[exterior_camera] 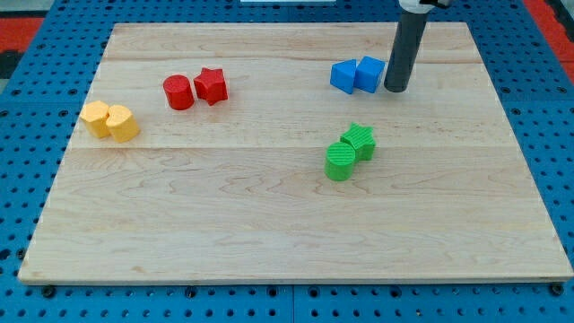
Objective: Push your arm to the right of the green star
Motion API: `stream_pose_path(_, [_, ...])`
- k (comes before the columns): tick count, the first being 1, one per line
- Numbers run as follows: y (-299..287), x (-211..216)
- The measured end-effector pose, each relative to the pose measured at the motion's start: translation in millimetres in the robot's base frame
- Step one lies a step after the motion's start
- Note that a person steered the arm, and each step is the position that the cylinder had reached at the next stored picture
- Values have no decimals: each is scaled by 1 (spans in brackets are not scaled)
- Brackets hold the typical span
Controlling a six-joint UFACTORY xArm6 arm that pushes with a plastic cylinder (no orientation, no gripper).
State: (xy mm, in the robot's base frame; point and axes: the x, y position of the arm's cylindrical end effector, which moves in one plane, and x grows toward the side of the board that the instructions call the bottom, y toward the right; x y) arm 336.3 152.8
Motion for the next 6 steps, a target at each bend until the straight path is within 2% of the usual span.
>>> stream_pose_path(6, [11, -9])
